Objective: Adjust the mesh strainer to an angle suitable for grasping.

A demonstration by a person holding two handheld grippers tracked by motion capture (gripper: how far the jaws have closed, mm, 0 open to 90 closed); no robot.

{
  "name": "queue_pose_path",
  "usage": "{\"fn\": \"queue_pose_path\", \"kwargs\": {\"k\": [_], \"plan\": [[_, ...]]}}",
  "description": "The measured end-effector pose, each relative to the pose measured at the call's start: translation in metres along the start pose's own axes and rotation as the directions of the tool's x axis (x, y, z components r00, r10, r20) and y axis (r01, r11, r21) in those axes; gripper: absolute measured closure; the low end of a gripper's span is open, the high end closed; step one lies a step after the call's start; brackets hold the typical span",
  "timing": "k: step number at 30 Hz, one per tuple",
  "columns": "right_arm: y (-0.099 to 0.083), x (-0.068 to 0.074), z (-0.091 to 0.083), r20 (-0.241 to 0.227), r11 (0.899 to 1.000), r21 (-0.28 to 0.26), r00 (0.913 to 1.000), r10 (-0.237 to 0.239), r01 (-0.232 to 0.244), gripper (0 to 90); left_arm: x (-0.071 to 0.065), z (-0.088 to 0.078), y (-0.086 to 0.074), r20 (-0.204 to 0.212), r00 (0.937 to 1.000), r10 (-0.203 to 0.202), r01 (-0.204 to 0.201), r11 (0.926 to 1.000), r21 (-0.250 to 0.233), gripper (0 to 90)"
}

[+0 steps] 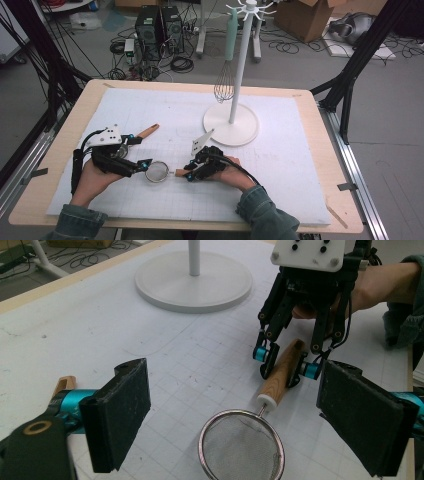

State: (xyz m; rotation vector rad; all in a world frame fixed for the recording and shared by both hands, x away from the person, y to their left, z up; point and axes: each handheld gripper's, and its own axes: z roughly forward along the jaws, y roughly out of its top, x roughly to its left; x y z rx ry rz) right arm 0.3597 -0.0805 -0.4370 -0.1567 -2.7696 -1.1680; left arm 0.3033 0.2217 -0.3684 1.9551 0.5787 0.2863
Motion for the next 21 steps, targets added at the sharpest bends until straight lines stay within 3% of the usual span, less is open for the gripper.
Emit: {"fn": "queue_pose_path", "kwargs": {"k": [10, 15, 21], "plan": [[-0.004, -0.001, -0.018, 0.041, 0.997, -0.057, 0.9978, 0.052, -0.049, 47.9, 0.0, 0.003, -0.001, 0.015, 0.9998, 0.014, -0.014, 0.9998, 0.01, 17.4], [-0.008, 0.003, -0.032, 0.077, 0.995, -0.064, 0.9934, 0.085, -0.08, 36.2, -0.004, 0.008, 0.001, 0.032, 0.999, 0.033, -0.033, 0.9993, 0.017, 20.2], [-0.014, 0.01, -0.055, 0.117, 0.992, -0.071, 0.9864, 0.115, -0.108, 30.9, -0.01, 0.017, 0.006, 0.062, 0.9961, 0.063, -0.064, 0.9976, 0.025, 24.8]]}}
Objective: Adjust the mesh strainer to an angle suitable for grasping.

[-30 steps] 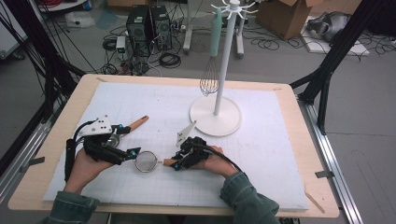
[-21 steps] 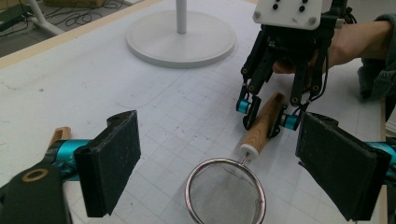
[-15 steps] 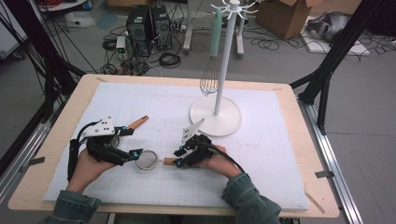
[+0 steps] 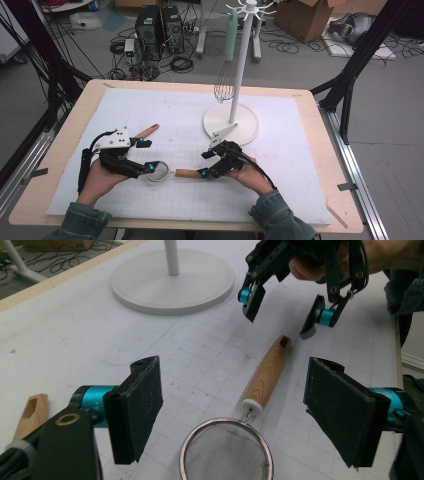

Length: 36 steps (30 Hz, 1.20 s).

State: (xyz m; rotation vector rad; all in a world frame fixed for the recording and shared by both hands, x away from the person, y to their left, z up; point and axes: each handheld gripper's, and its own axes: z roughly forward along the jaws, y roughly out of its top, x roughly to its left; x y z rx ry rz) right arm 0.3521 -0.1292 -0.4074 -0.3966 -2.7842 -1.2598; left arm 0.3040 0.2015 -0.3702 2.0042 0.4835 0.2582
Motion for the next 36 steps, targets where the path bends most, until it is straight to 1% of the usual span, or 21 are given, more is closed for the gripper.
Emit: {"fn": "queue_pose_path", "kwargs": {"k": [1, 4, 7, 8, 11, 14, 15, 18, 21, 24, 28, 30, 33, 35, 36], "plan": [[-0.001, 0.001, -0.004, 0.005, 1.0, -0.006, 1.0, 0.002, -0.002, 30.8, -0.001, 0.002, 0.001, 0.004, 0.9999, 0.01, -0.01, 0.9999, 0.006, 25.9], [-0.008, 0.005, -0.017, 0.046, 0.999, -0.032, 0.9989, -0.008, 0.009, 31.1, -0.002, 0.007, 0.006, 0.022, 0.9995, 0.023, -0.023, 0.9996, 0.018, 29.1], [-0.018, 0.007, -0.026, 0.062, 0.999, -0.053, 0.998, 0.01, -0.007, 30.8, -0.003, 0.012, 0.01, 0.043, 0.9986, 0.03, -0.032, 0.999, 0.03, 32.0], [-0.022, 0.008, -0.029, 0.067, 0.999, -0.051, 0.9976, 0.016, -0.013, 30.6, -0.004, 0.015, 0.012, 0.049, 0.9982, 0.035, -0.036, 0.9987, 0.037, 32.6], [-0.03, 0.01, -0.034, 0.075, 0.998, -0.058, 0.9967, 0.032, -0.027, 30.6, -0.005, 0.02, 0.015, 0.065, 0.9964, 0.054, -0.057, 0.9971, 0.051, 33.0], [-0.037, 0.011, -0.037, 0.085, 0.998, -0.058, 0.9958, 0.035, -0.03, 30.5, -0.005, 0.025, 0.018, 0.076, 0.995, 0.065, -0.07, 0.9953, 0.067, 33.1], [-0.039, 0.012, -0.039, 0.087, 0.997, -0.062, 0.9953, 0.042, -0.036, 30.5, -0.005, 0.027, 0.018, 0.08, 0.9945, 0.068, -0.073, 0.9949, 0.069, 33.1], [-0.043, 0.012, -0.044, 0.093, 0.997, -0.069, 0.9947, 0.043, -0.037, 30.1, -0.004, 0.03, 0.02, 0.088, 0.9933, 0.075, -0.082, 0.9933, 0.081, 33.2], [-0.047, 0.014, -0.048, 0.102, 0.996, -0.079, 0.9934, 0.052, -0.044, 30.1, -0.003, 0.033, 0.021, 0.098, 0.9925, 0.073, -0.082, 0.9931, 0.084, 33.7], [-0.051, 0.014, -0.051, 0.109, 0.996, -0.081, 0.9926, 0.054, -0.045, 30.1, -0.004, 0.039, 0.021, 0.107, 0.9911, 0.078, -0.089, 0.9904, 0.105, 34.4], [-0.056, 0.015, -0.054, 0.118, 0.994, -0.092, 0.9908, 0.066, -0.055, 30.1, -0.003, 0.05, 0.021, 0.137, 0.9861, 0.094, -0.114, 0.9829, 0.145, 36.4], [-0.057, 0.015, -0.055, 0.121, 0.994, -0.095, 0.9903, 0.068, -0.056, 30.1, -0.004, 0.057, 0.02, 0.152, 0.9842, 0.091, -0.116, 0.9798, 0.163, 37.3], [-0.059, 0.015, -0.057, 0.125, 0.994, -0.093, 0.9897, 0.069, -0.057, 30.1, -0.004, 0.069, 0.018, 0.176, 0.9795, 0.098, -0.133, 0.971, 0.199, 39.1], [-0.061, 0.015, -0.057, 0.126, 0.994, -0.092, 0.9898, 0.066, -0.055, 30.1, -0.004, 0.075, 0.015, 0.196, 0.975, 0.104, -0.148, 0.9628, 0.226, 40.4], [-0.061, 0.015, -0.057, 0.125, 0.994, -0.093, 0.9894, 0.073, -0.061, 30.1, -0.004, 0.079, 0.014, 0.205, 0.9731, 0.106, -0.154, 0.9596, 0.235, 41.6]]}}
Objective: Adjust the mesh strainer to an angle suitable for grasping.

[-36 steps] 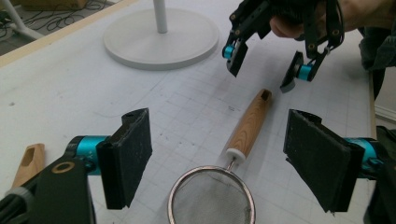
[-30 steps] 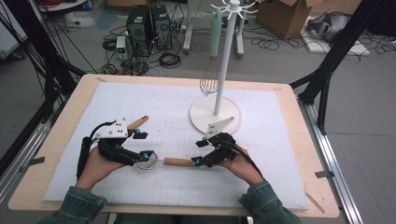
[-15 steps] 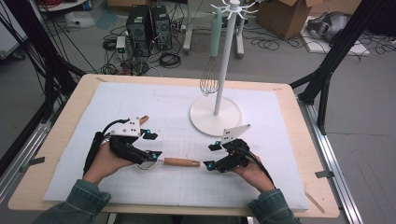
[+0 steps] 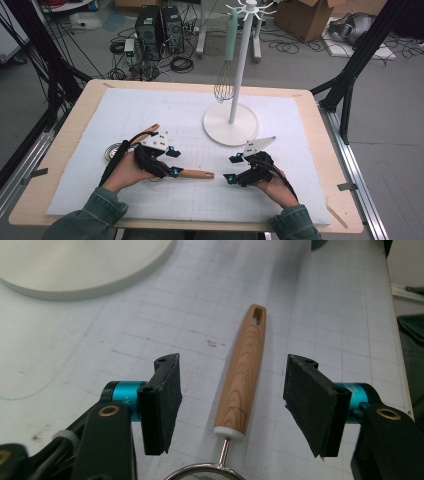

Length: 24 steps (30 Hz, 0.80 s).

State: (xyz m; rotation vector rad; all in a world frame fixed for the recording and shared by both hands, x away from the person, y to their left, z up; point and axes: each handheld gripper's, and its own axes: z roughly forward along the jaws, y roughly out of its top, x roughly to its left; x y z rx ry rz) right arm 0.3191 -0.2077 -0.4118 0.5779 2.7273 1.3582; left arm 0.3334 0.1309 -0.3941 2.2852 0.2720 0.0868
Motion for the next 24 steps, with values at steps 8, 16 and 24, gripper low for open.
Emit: {"fn": "queue_pose_path", "kwargs": {"k": [8, 16, 24], "plan": [[-0.002, -0.002, 0.0, 0.001, 1.0, -0.002, 1.0, -0.008, 0.008, 30.1, 0.002, 0.018, -0.002, 0.041, 0.999, 0.017, -0.02, 0.9972, 0.072, 45.7], [-0.002, -0.002, 0.0, -0.003, 1.0, 0.002, 1.0, -0.004, 0.004, 30.1, 0.004, 0.029, -0.001, 0.067, 0.9969, 0.042, -0.05, 0.9907, 0.127, 51.4], [-0.003, -0.002, 0.0, -0.002, 1.0, -0.001, 1.0, -0.002, 0.002, 30.1, 0.007, 0.04, -0.006, 0.093, 0.9949, 0.039, -0.057, 0.9794, 0.194, 56.9]]}}
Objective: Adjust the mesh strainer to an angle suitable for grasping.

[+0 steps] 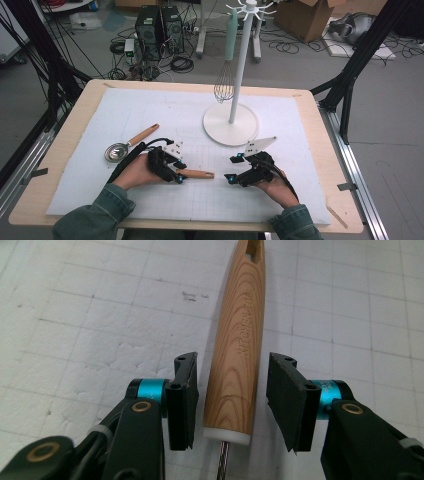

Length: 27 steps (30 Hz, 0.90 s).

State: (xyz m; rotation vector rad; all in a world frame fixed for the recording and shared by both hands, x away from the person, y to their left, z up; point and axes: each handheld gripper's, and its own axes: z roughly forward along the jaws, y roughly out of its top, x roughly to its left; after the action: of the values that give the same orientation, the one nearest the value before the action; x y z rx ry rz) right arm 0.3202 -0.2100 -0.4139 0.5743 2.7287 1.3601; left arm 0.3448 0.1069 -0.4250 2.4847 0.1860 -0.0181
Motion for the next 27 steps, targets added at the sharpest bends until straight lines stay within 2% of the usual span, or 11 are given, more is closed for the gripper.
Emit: {"fn": "queue_pose_path", "kwargs": {"k": [6, 10, 12, 14, 20, 22, 27], "plan": [[-0.0006, -0.0003, 0.0001, 0.004, 1.0, 0.0, 1.0, 0.002, -0.002, 29.9, 0.0007, 0.0012, 0.0011, -0.002, 1.0, -0.009, 0.009, 0.9999, 0.015, 59.7], [-0.0004, -0.0001, 0.0006, 0.003, 1.0, -0.005, 1.0, -0.002, 0.002, 29.6, -0.0009, 0.0014, 0.0029, -0.023, 0.9996, 0.014, -0.013, 0.9994, 0.031, 63.8], [-0.0005, -0.0002, 0.0007, 0.005, 1.0, -0.005, 1.0, -0.005, 0.005, 29.6, -0.0011, 0.0007, 0.0043, -0.022, 0.9994, 0.027, -0.026, 0.9988, 0.041, 65.4], [-0.0006, -0.0003, 0.0011, 0.006, 1.0, -0.006, 1.0, -0.005, 0.005, 29.7, -0.0011, -0.0018, 0.0048, -0.003, 0.9995, 0.031, -0.03, 0.999, 0.031, 68.2], [-0.0005, 0.0002, 0.0048, 0.0, 1.0, -0.003, 1.0, 0.003, -0.003, 29.6, -0.0015, -0.0004, 0.0044, 0.007, 0.9997, 0.024, -0.024, 0.9987, 0.046, 70.0], [-0.0002, 0.0002, 0.0058, 0.002, 1.0, -0.002, 1.0, -0.007, 0.007, 29.7, -0.0009, 0.0001, 0.0034, 0.016, 0.9999, 0.007, -0.007, 0.9992, 0.039, 70.2], [-0.0004, 0.0004, 0.0028, 0.008, 1.0, -0.01, 1.0, -0.002, 0.002, 29.6, 0.0016, 0.0003, 0.0024, 0.025, 0.9997, -0.006, 0.005, 0.9994, 0.034, 70.2]]}}
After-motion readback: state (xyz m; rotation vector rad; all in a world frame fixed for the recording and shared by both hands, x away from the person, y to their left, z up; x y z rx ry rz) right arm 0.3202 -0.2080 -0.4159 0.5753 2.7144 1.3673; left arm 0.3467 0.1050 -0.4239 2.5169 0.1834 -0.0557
